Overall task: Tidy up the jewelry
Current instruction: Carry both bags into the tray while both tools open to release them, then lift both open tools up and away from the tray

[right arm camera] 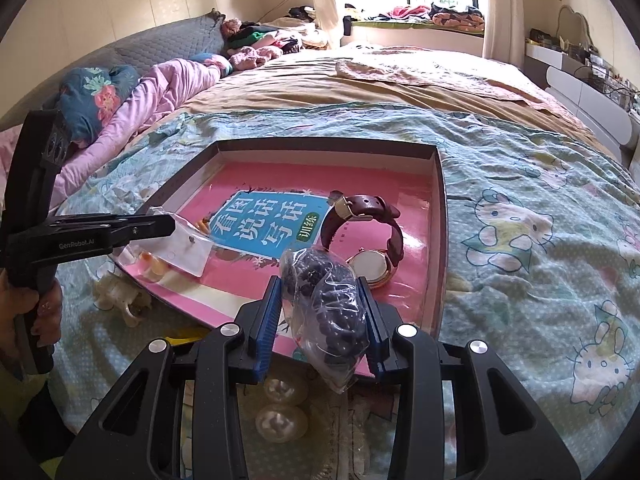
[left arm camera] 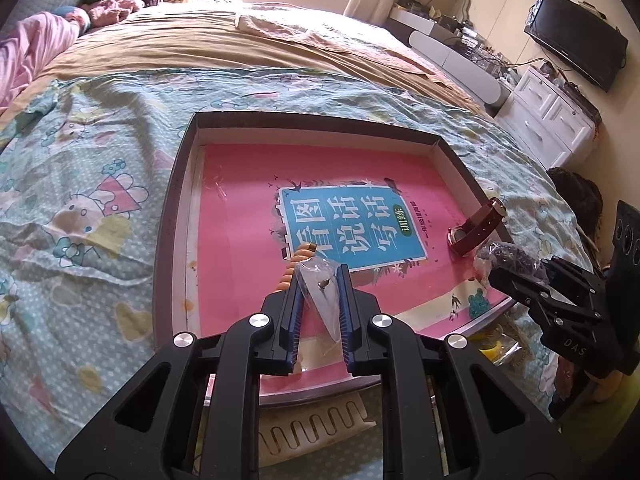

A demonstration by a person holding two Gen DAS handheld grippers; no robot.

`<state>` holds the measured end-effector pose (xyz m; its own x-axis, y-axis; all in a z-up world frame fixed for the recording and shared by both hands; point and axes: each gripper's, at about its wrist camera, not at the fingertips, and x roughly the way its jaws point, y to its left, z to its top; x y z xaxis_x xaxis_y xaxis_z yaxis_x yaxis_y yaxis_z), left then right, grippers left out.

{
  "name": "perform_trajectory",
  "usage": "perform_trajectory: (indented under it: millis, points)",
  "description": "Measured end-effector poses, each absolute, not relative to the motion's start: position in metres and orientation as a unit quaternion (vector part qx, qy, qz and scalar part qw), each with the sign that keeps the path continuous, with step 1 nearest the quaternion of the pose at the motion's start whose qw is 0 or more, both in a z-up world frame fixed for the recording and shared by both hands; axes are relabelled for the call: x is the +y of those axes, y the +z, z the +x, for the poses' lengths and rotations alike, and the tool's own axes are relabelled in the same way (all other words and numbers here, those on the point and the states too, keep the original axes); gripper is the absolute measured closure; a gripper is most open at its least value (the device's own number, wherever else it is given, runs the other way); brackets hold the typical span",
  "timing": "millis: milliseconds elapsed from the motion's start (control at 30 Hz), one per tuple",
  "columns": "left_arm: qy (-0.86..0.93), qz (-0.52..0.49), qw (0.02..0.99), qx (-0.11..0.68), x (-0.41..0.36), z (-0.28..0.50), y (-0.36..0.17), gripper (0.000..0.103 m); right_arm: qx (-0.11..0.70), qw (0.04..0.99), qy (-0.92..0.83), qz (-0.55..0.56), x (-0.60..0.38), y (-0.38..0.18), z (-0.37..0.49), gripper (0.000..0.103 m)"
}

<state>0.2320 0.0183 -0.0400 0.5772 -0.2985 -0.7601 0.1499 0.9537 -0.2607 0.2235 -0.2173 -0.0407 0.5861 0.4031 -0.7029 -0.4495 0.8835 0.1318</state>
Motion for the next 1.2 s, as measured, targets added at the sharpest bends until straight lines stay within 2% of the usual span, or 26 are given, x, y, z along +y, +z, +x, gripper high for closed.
perform_trajectory:
  millis: [367,633,833,1000,1200]
  points:
    - [-0.110,-0.074,0.886,0.445,0.024,0.232,-0.046,0.087,0.400,0.887,0.227,-0.036,-0.215,-0.052,0.237,0.067]
    - [-0.103,-0.070,0.887,0.445,0.028,0.230,-0.046,0.083,0.400,0.891,0.214,-0.026,-0.222,-0.052,0.235,0.063]
    - [-0.099,-0.067,0.886,0.448,0.027,0.229,-0.045,0.079,0.384,0.900,0.208,-0.011,-0.232,-0.040,0.227,0.050]
    - [-0.091,-0.062,0.888,0.446,0.028,0.225,-0.042,0.068,0.376,0.905,0.200,0.006,-0.241,-0.031,0.219,0.034]
    - [-0.076,-0.058,0.893,0.440,0.031,0.218,-0.035,0.049,0.372,0.908,0.192,0.028,-0.252,-0.023,0.208,0.024]
